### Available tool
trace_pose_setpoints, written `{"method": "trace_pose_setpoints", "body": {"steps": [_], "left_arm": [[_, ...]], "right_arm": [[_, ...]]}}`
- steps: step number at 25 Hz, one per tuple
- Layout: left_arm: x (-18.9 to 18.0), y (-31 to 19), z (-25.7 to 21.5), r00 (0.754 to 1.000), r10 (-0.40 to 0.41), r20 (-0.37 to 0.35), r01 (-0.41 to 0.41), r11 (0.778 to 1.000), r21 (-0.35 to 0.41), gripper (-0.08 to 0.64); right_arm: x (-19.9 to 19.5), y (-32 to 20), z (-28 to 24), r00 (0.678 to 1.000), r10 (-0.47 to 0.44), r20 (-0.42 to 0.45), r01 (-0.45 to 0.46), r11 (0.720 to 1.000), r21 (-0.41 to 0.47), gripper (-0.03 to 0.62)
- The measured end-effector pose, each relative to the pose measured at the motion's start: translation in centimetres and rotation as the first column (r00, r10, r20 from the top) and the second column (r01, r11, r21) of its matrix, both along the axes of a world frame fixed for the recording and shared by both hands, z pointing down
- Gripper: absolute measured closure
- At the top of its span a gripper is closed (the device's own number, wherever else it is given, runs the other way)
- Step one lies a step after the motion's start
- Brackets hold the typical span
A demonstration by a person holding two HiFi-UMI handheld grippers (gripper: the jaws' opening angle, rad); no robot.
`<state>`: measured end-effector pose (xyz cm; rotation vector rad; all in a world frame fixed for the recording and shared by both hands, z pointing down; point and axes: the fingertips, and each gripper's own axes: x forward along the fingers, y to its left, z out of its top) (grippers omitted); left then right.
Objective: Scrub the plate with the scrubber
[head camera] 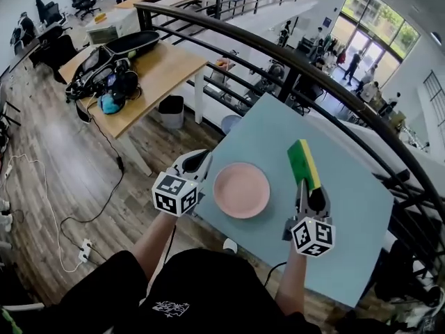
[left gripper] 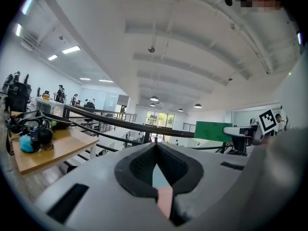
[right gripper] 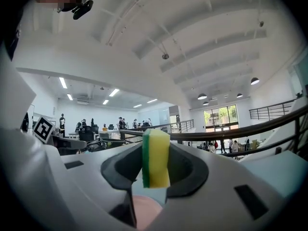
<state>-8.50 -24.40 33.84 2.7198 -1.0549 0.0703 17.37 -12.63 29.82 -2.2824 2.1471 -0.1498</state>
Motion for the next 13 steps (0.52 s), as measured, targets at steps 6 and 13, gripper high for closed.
{"method": "trace_pose_setpoints", "body": {"steps": [6, 13], "left_arm": [[1.3, 0.2, -1.7, 0.999, 0.052, 0.007, -0.052, 0.998, 0.048, 0.552], [2.1, -0.5, -3.3, 0.999, 0.053, -0.005, -0.053, 0.996, 0.073, 0.552]], "right_arm": [[-0.4, 0.2, -1.2, 1.0, 0.01, -0.014, -0.01, 1.0, 0.014, 0.459], [-0.1, 0.0, -1.9, 1.0, 0.017, -0.014, -0.016, 1.0, 0.018, 0.459]]}}
